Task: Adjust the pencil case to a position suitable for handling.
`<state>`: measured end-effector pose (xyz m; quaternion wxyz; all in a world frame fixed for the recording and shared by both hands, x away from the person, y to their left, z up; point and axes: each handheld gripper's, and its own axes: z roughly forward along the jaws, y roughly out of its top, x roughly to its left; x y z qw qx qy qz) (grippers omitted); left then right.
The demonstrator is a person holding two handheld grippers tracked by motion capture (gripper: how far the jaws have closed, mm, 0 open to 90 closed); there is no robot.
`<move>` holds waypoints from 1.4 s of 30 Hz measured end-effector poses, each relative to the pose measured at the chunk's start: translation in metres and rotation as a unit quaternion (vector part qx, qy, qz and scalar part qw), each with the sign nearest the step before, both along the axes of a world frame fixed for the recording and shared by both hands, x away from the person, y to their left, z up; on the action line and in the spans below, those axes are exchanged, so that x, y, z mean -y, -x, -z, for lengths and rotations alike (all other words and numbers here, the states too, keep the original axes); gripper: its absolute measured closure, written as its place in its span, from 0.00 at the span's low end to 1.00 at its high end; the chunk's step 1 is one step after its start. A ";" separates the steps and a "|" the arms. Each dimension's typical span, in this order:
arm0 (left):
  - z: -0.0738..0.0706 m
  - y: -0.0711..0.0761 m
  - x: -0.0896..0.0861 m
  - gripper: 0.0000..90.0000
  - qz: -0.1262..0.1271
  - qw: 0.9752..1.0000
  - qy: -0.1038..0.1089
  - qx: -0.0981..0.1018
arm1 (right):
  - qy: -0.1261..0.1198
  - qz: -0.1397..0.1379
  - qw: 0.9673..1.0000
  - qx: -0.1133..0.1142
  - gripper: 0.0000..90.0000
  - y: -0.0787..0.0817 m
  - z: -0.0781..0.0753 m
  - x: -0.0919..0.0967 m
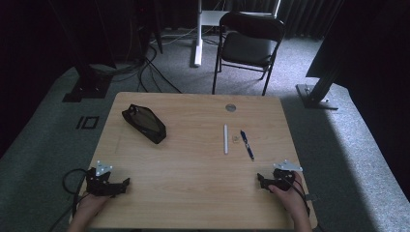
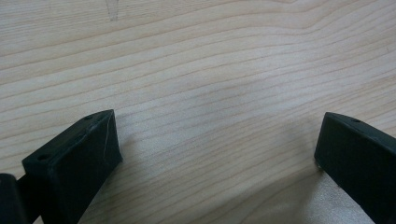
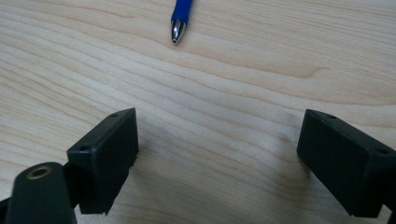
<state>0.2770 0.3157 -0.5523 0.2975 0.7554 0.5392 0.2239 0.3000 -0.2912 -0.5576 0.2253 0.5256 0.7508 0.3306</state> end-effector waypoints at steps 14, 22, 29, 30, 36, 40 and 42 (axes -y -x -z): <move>0.000 0.000 0.000 0.00 -0.001 1.000 0.000 0.000 | -0.001 -0.002 1.000 -0.001 0.13 0.000 0.000 0.000; 0.000 0.000 0.000 0.00 -0.001 1.000 0.000 0.000 | 0.001 -0.001 1.000 0.000 0.13 0.000 0.000 0.000; 0.000 0.000 0.000 0.00 -0.001 1.000 0.000 0.000 | -0.009 0.006 1.000 0.009 0.13 -0.003 -0.004 -0.002; 0.000 0.000 0.000 0.00 -0.001 1.000 0.000 0.000 | -0.015 0.007 1.000 0.013 0.13 -0.003 -0.006 -0.002; 0.000 0.000 0.000 0.00 -0.001 1.000 0.000 0.000 | -0.022 0.006 0.999 0.024 0.13 -0.007 -0.015 -0.003; 0.000 0.000 0.000 0.00 -0.001 1.000 0.000 0.000 | -0.029 0.011 0.999 0.030 0.13 -0.010 -0.018 -0.003; 0.000 0.000 0.000 0.00 -0.001 1.000 0.000 0.000 | -0.039 0.012 0.999 0.032 0.13 -0.011 -0.020 -0.004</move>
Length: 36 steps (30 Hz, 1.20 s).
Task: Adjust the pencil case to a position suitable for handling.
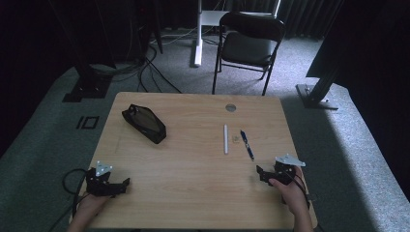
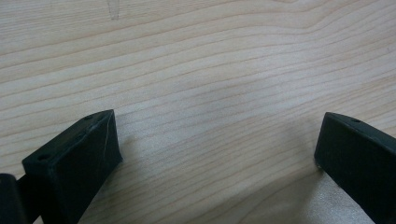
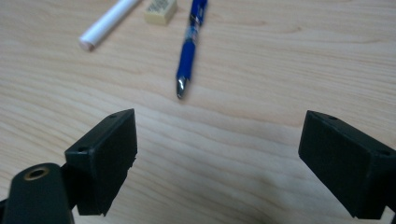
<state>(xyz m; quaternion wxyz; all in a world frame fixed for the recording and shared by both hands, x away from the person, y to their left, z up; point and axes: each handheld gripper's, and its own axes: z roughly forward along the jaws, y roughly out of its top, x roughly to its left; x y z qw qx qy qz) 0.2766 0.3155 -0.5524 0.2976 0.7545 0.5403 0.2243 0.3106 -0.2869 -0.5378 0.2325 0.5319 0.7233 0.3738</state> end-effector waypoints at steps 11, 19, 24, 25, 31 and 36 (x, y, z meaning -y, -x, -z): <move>0.000 0.000 0.000 0.00 0.000 1.000 0.000 0.000 | 0.000 -0.020 1.000 0.017 0.13 -0.008 -0.012 -0.017; 0.000 0.000 0.000 0.00 0.000 1.000 0.000 0.000 | -0.004 -0.035 0.999 0.022 0.13 -0.013 -0.015 -0.029; 0.000 0.000 0.000 0.00 0.000 1.000 0.000 0.000 | -0.004 -0.046 0.999 0.022 0.13 -0.018 -0.017 -0.039; 0.000 0.000 0.000 0.00 0.000 1.000 0.000 0.000 | -0.006 -0.046 0.999 0.022 0.13 -0.019 -0.018 -0.041; 0.000 0.000 0.000 0.00 0.000 1.000 0.000 0.000 | -0.007 -0.062 0.998 0.029 0.13 -0.024 -0.020 -0.053; 0.000 0.000 0.000 0.00 0.000 1.000 0.000 0.000 | -0.005 -0.072 0.997 0.031 0.13 -0.028 -0.021 -0.065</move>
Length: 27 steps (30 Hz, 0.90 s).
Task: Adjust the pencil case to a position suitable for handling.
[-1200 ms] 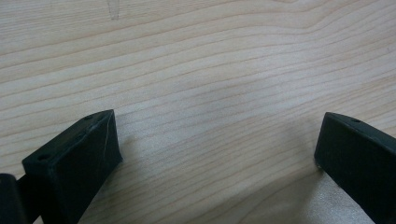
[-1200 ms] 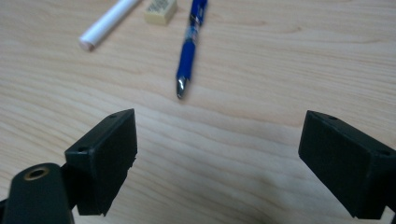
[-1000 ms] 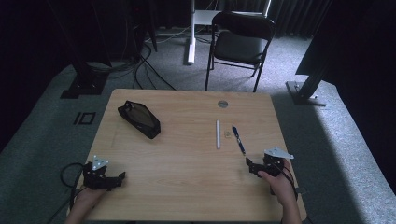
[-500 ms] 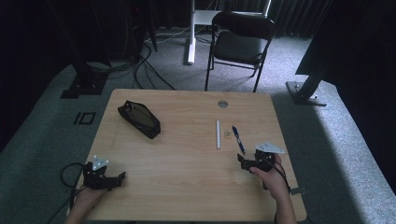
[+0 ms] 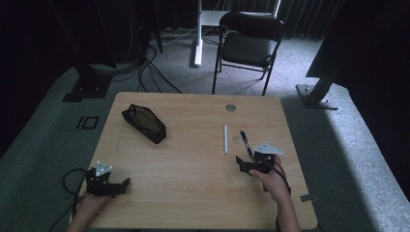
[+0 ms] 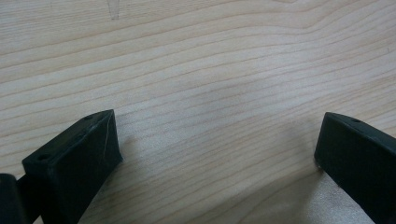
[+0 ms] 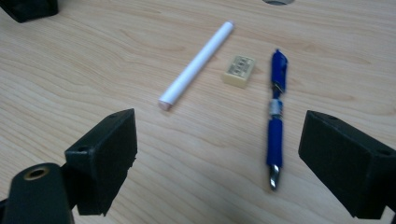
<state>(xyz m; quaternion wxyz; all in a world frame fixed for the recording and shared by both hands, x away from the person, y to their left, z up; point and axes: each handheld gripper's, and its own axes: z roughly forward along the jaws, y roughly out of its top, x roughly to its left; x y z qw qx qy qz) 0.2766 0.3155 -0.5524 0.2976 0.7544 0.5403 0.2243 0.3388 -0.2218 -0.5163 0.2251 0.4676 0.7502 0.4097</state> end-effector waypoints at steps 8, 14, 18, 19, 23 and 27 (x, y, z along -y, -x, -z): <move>0.000 0.000 0.000 0.00 0.000 1.000 0.000 0.000 | 0.001 -0.013 1.000 0.005 0.13 -0.006 -0.004 -0.015; 0.000 0.000 0.000 0.00 0.000 1.000 0.000 0.000 | 0.003 -0.025 1.000 0.007 0.13 -0.010 -0.006 -0.028; 0.000 0.000 0.000 0.00 0.000 1.000 0.000 0.000 | 0.005 -0.035 0.999 0.009 0.13 -0.013 -0.008 -0.036; 0.000 0.000 0.000 0.00 0.000 1.000 0.000 0.000 | 0.004 -0.039 0.999 0.010 0.13 -0.014 -0.009 -0.040; 0.000 0.000 0.000 0.00 0.000 1.000 0.000 0.000 | 0.003 -0.046 0.999 0.011 0.13 -0.016 -0.010 -0.048; 0.000 0.000 0.000 0.00 0.000 1.000 0.000 0.000 | 0.003 -0.054 0.998 0.013 0.13 -0.018 -0.012 -0.057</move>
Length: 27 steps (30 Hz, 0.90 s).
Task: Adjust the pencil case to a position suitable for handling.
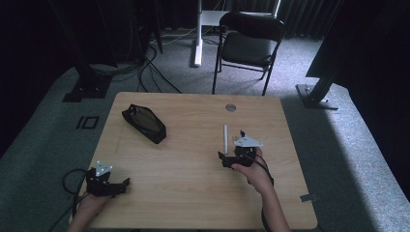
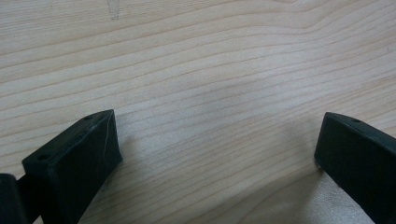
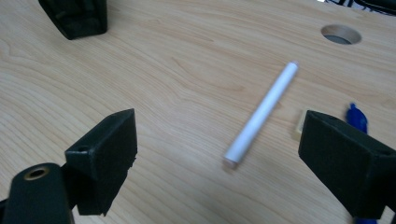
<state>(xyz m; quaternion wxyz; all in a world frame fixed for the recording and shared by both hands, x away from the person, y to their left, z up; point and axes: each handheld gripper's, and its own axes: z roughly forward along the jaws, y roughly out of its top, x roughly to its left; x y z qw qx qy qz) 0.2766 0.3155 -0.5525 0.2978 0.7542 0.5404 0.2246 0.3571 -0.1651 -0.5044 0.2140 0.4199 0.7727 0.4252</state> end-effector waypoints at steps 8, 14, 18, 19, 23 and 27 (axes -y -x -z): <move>0.000 0.000 0.000 0.00 0.000 1.000 0.000 0.000 | -0.003 -0.013 1.000 0.000 0.13 -0.006 -0.003 -0.017; 0.000 0.000 0.000 0.00 0.000 1.000 0.000 0.000 | -0.005 -0.026 1.000 0.002 0.13 -0.010 -0.007 -0.032; 0.000 0.000 0.000 0.00 0.000 1.000 0.000 0.000 | -0.008 -0.034 0.999 0.000 0.13 -0.013 -0.008 -0.041; 0.000 0.000 0.000 0.00 0.000 1.000 0.000 0.000 | -0.007 -0.036 0.999 0.000 0.13 -0.013 -0.008 -0.044; 0.000 0.000 0.000 0.00 0.000 1.000 0.000 0.000 | -0.006 -0.045 0.999 0.000 0.13 -0.014 -0.008 -0.052; 0.000 0.000 0.000 0.00 0.000 1.000 0.000 0.000 | -0.007 -0.053 0.999 -0.002 0.13 -0.016 -0.006 -0.061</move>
